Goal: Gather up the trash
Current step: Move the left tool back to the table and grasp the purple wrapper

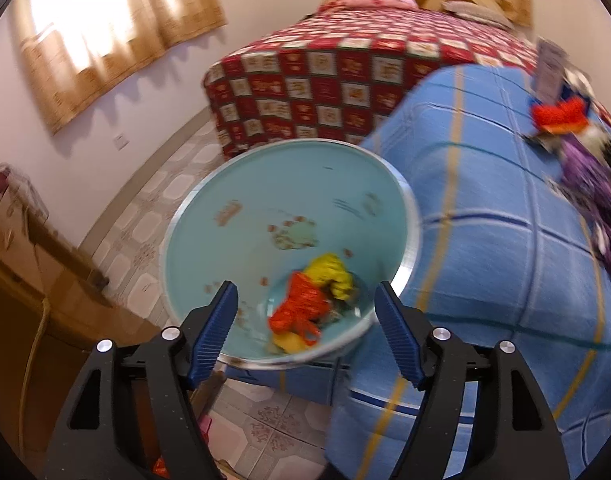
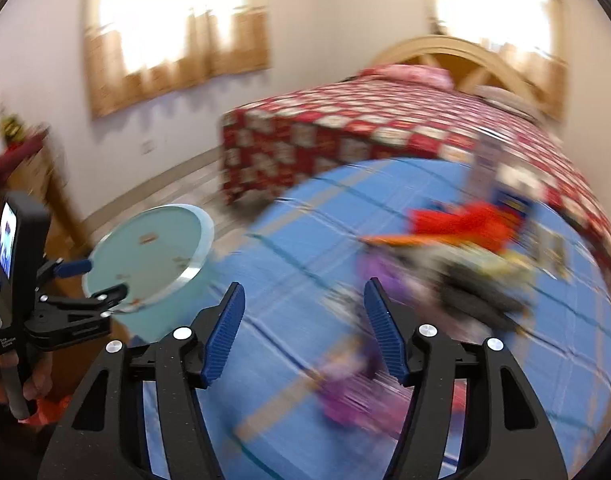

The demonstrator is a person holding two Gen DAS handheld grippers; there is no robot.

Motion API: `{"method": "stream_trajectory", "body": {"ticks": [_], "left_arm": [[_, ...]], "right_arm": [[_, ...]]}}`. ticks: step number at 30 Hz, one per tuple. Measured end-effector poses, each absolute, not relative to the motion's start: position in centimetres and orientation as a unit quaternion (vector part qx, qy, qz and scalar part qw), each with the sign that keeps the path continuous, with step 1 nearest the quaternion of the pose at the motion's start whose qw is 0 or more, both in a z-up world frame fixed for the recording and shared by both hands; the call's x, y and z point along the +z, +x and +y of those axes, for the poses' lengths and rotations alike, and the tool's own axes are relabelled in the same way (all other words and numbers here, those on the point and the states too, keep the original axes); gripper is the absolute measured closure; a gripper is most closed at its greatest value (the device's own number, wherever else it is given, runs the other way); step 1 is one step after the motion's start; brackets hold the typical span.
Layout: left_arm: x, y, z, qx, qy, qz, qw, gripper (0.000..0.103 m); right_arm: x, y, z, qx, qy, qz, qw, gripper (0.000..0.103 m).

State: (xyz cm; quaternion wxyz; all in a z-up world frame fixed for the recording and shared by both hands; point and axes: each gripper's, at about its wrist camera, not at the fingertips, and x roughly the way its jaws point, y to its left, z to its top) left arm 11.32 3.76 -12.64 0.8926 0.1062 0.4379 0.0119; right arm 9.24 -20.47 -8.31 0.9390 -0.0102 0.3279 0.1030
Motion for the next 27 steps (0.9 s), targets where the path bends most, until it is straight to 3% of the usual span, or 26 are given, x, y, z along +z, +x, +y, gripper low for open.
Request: {"method": "stream_trajectory", "body": {"ticks": [7, 14, 19, 25, 27], "left_arm": [[-13.6, 10.2, -0.9, -0.013, 0.139, 0.442, 0.886, 0.032], [-13.4, 10.1, -2.8, -0.014, 0.144, 0.441, 0.886, 0.032], [-13.2, 9.9, -3.5, -0.021, 0.15, 0.44, 0.885, 0.032], [-13.3, 9.8, -3.6, -0.025, 0.151, 0.441, 0.885, 0.032], [-13.1, 9.7, -3.7, -0.028, 0.15, 0.439, 0.885, 0.032]], "right_arm": [[-10.5, 5.7, -32.0, -0.032, 0.058, 0.336, 0.939, 0.04], [-12.7, 6.4, -33.9, -0.023, 0.074, 0.357, 0.931, 0.041], [-13.8, 7.5, -33.7, 0.003, 0.075, 0.382, 0.921, 0.057], [-15.3, 7.5, -32.3, 0.016, 0.046, 0.413, 0.909, 0.063], [-15.9, 7.4, -32.0, 0.026, 0.047, 0.418, 0.907, 0.071]]}}
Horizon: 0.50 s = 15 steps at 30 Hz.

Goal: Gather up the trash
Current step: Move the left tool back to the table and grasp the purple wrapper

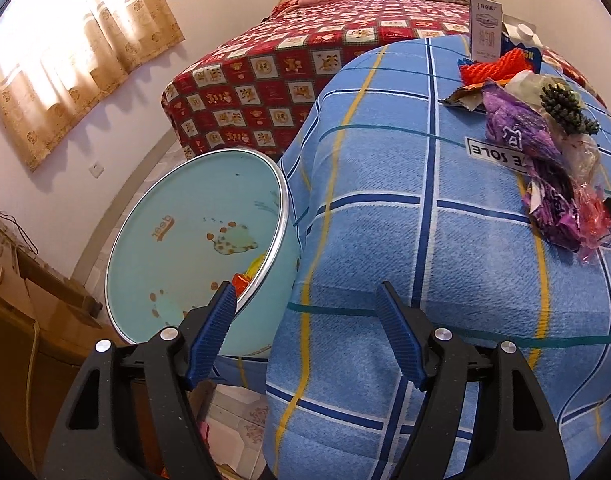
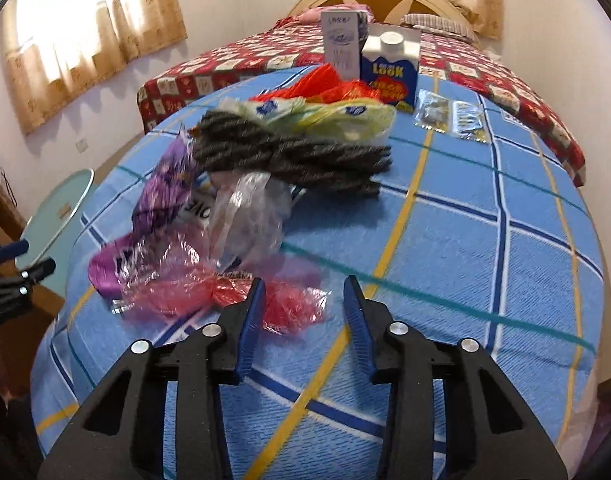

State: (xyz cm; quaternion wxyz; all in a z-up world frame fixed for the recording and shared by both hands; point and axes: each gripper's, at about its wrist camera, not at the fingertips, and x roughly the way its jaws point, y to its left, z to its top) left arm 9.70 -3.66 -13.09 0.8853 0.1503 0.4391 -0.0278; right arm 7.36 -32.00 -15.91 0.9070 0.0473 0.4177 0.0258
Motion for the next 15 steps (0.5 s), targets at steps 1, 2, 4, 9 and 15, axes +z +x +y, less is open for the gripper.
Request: {"method": "stream_trajectory", "body": {"ticks": [1, 2, 4, 9, 15], "left_arm": [[-13.0, 9.7, -3.7, -0.029, 0.15, 0.438, 0.886, 0.032], [-12.8, 9.6, -3.8, -0.031, 0.15, 0.436, 0.887, 0.032], [-12.6, 9.4, -3.9, -0.033, 0.151, 0.434, 0.888, 0.032], [-11.6, 8.8, -4.5, -0.041, 0.149, 0.426, 0.891, 0.032], [-10.6, 8.3, -6.4, -0.06, 0.146, 0.417, 0.895, 0.032]], "right_arm": [[-16.0, 7.3, -31.9, 0.029, 0.048, 0.418, 0.907, 0.074], [-16.0, 7.3, -31.8, 0.033, 0.049, 0.418, 0.906, 0.078], [-15.9, 7.3, -31.6, 0.047, 0.055, 0.418, 0.905, 0.082], [-15.1, 5.6, -31.2, 0.06, 0.078, 0.394, 0.914, 0.085], [-11.9, 2.5, -33.4, 0.04, 0.103, 0.345, 0.932, 0.085]]}}
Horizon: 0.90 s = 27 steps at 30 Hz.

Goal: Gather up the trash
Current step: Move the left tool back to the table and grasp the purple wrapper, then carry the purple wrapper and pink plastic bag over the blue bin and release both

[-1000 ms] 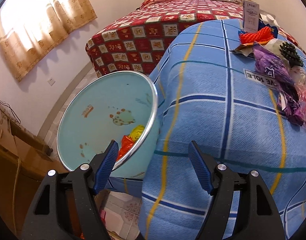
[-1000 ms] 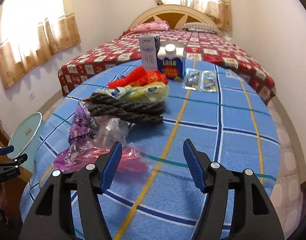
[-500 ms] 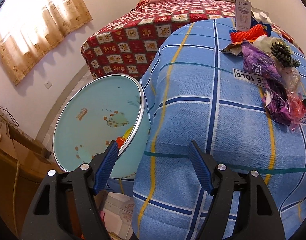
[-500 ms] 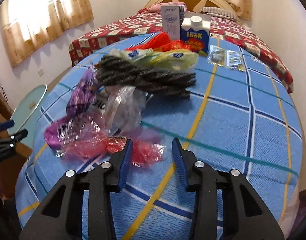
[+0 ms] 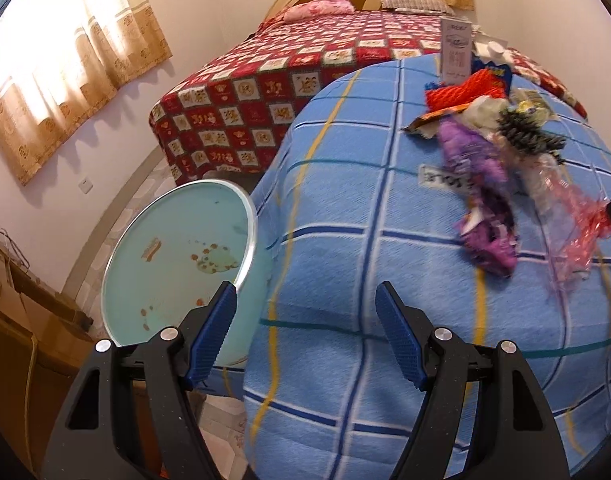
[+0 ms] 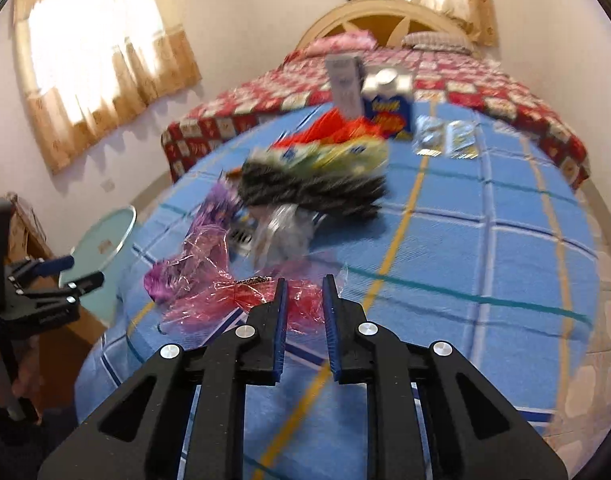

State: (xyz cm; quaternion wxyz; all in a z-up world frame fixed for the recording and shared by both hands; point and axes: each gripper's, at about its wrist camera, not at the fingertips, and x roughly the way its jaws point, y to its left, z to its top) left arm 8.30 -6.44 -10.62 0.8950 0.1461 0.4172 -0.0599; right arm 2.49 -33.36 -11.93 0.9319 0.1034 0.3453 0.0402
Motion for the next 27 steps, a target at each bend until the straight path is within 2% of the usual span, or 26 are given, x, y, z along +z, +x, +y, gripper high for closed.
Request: {"method": "stream_trajectory", "body": {"ticks": [10, 15, 16, 17, 19, 20, 21, 23, 27], "left_arm": [[-9.7, 7.8, -12.4, -0.106, 0.132, 0.409, 0.897, 0.032], [-11.1, 8.4, -14.9, -0.111, 0.141, 0.415, 0.892, 0.032], [-11.6, 8.5, -15.2, -0.11, 0.142, 0.422, 0.889, 0.038], [-12.1, 8.7, -15.4, -0.112, 0.141, 0.428, 0.886, 0.051], [-12.7, 8.8, -15.4, -0.124, 0.133, 0.437, 0.881, 0.064], [-12.6, 8.7, -15.5, -0.129, 0.131, 0.435, 0.882, 0.085], [-12.4, 8.5, -15.6, -0.138, 0.132, 0.434, 0.88, 0.091], [-11.9, 8.3, -15.4, -0.142, 0.129, 0.429, 0.883, 0.095], [-10.3, 7.6, -14.2, -0.144, 0.138, 0.409, 0.89, 0.099]], "right_arm": [[-12.1, 0.1, -39.8, -0.052, 0.134, 0.325, 0.935, 0.085], [-12.9, -0.3, -41.1, -0.066, 0.136, 0.325, 0.934, 0.085], [-13.1, -0.4, -41.2, -0.064, 0.138, 0.324, 0.934, 0.085], [-13.2, -0.5, -41.3, -0.064, 0.139, 0.324, 0.934, 0.085], [-13.5, -0.5, -41.1, -0.057, 0.141, 0.325, 0.933, 0.085], [-13.6, -0.5, -41.0, -0.054, 0.142, 0.326, 0.933, 0.085], [-13.7, -0.4, -41.0, -0.051, 0.143, 0.325, 0.933, 0.085], [-13.5, -0.3, -40.5, -0.044, 0.144, 0.322, 0.935, 0.085], [-12.3, -0.2, -39.0, -0.024, 0.136, 0.31, 0.941, 0.085]]}}
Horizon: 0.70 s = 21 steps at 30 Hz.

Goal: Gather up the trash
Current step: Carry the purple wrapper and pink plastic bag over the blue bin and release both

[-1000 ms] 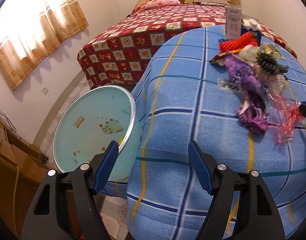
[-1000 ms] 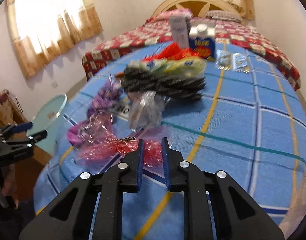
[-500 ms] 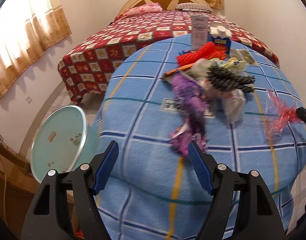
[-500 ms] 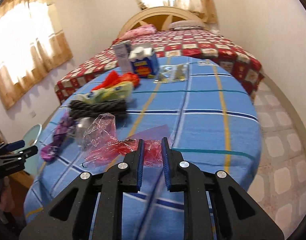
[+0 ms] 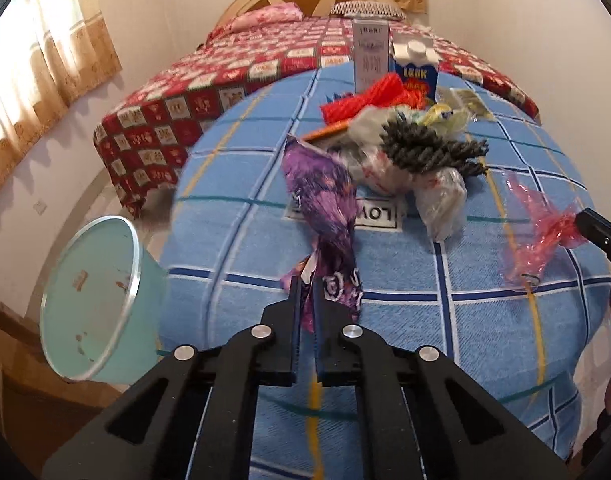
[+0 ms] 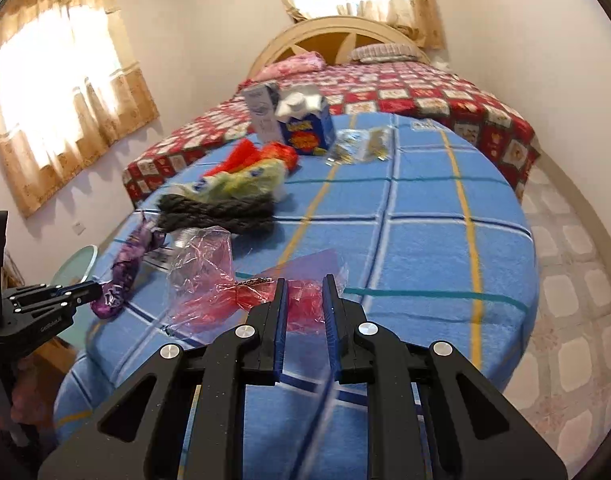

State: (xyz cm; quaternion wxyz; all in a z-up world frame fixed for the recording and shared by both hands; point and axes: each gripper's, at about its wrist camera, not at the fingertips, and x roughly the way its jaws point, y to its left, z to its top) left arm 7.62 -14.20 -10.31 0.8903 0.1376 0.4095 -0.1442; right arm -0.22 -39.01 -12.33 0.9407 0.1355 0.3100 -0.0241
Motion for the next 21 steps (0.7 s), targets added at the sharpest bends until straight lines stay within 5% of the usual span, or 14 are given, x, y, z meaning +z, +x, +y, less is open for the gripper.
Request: {"method": "stream_trajectory", "body": {"ticks": [21], "left_arm": [[-7.8, 8.6, -1.3, -0.019, 0.163, 0.381, 0.91, 0.099]], "right_arm": [[-9.1, 6.6, -28.4, 0.075, 0.077, 0.296, 0.949, 0.085]]}}
